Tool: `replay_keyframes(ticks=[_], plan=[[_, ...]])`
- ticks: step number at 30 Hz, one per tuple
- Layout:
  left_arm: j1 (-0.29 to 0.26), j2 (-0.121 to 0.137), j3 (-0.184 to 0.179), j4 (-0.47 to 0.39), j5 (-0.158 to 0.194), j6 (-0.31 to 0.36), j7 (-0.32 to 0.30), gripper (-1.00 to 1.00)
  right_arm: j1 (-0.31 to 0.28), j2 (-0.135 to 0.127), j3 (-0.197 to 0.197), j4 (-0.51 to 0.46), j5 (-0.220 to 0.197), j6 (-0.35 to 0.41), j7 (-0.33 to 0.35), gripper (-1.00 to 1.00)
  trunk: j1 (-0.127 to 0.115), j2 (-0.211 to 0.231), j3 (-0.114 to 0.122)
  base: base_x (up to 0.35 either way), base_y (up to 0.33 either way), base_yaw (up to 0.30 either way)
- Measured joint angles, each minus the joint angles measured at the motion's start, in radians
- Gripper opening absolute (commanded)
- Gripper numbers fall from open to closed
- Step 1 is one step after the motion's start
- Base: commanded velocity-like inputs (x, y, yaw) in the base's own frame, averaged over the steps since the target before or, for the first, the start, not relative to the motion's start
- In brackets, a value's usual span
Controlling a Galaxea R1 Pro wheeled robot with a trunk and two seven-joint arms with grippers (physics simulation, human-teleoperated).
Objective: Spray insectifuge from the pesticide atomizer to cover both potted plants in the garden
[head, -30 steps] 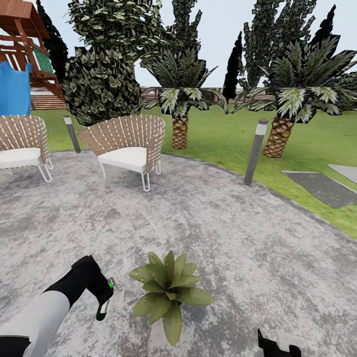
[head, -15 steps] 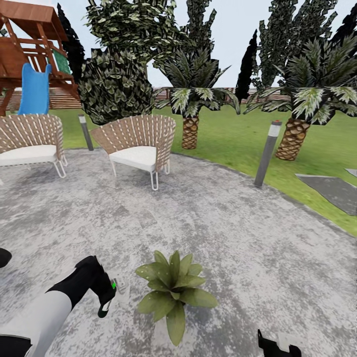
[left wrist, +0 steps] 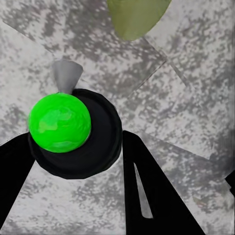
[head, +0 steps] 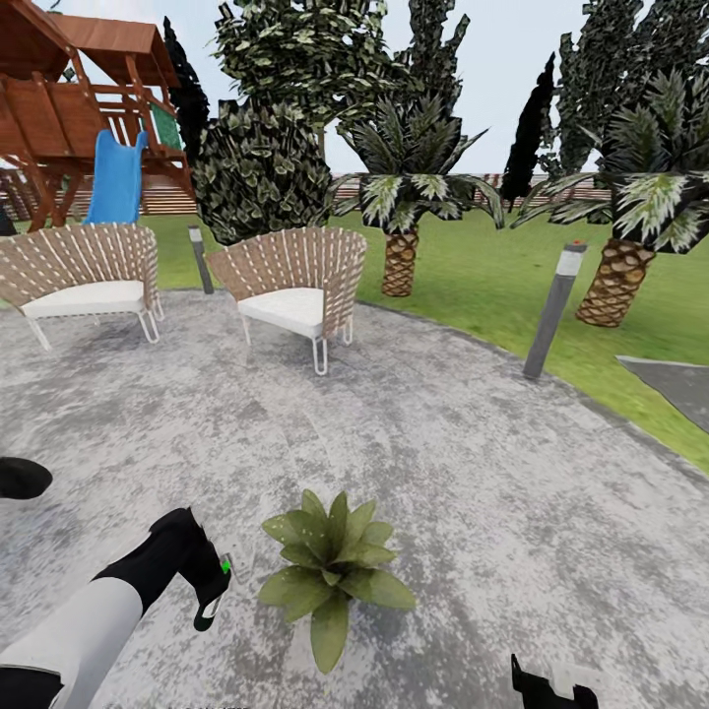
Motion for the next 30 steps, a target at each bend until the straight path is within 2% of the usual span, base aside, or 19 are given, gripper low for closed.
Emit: replay_keyframes(ticks=[5,13,25,30], plan=[[0.0,0.0,0.0,0.001,-0.002,0.0,0.0,-1.0,0.0,0.0,0.0,0.0,0.0,0.0,0.0,1.0,0.0,0.0,0.0,0.007,-0.216,0.168],[0.013,0.009,-0.005,0.017,-0.005,-0.005,-0.001,-1.0,0.0,0.0,0.0,0.0,0.0,0.001,0.0,1.0,0.0,0.0,0.0,0.0,-0.018,0.006],[0.029,0.012,-0.006,0.021,-0.004,0.002,0.005,-1.0,0.0,0.0,0.0,-0.001,-0.001,0.001,0.001,1.0,0.0,0.0,0.0,0.0,0.0,0.25],[0.029,0.007,-0.006,0.03,-0.005,0.009,0.019,-1.0,0.0,-0.002,-0.002,0.0,-0.001,0.001,0.001,1.0,0.0,0.0,0.0,0.0,0.0,0.05]])
